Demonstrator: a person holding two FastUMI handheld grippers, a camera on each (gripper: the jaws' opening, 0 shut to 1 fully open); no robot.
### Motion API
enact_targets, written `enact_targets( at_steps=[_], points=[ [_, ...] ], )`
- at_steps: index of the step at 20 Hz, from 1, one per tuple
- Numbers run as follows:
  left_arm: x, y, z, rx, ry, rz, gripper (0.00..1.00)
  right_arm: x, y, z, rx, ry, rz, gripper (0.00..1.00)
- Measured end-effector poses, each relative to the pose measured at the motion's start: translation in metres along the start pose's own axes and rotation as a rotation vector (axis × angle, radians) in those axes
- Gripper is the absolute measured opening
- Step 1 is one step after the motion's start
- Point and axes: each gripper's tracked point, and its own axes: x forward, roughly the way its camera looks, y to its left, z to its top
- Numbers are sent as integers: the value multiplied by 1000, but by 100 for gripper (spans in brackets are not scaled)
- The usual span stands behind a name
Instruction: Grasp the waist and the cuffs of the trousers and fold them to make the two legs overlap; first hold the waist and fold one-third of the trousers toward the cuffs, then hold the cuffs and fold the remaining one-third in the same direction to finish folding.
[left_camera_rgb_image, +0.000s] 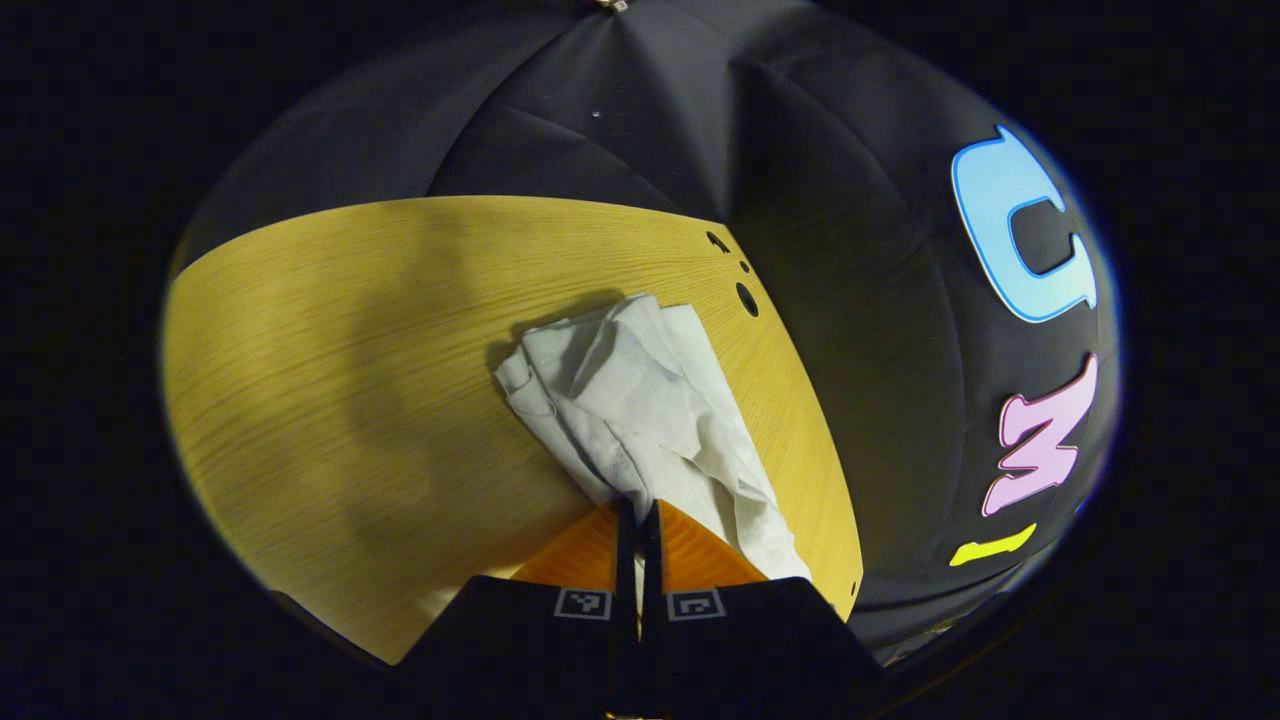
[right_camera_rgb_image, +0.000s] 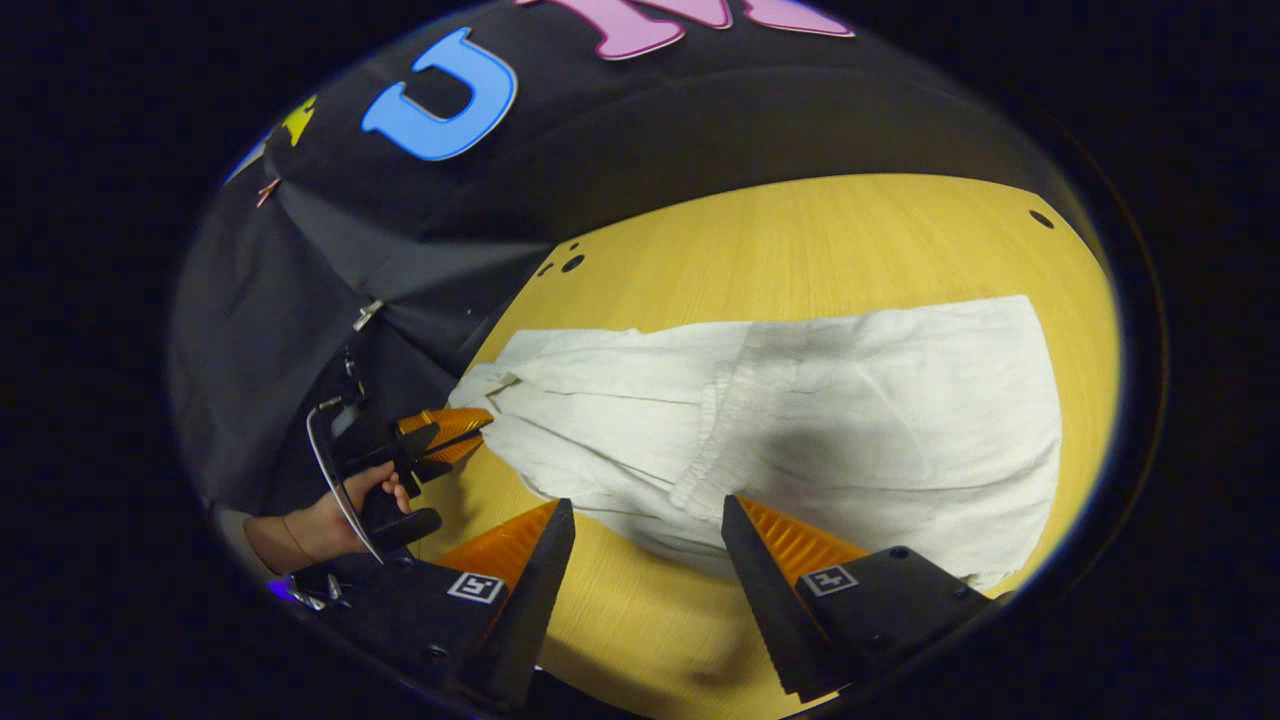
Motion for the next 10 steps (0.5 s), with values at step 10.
enact_targets(
  at_steps=[10],
  points=[
    [-22, -70, 19, 127, -91, -93, 6, -136, -163, 18, 245, -228, -274, 91]
  ],
)
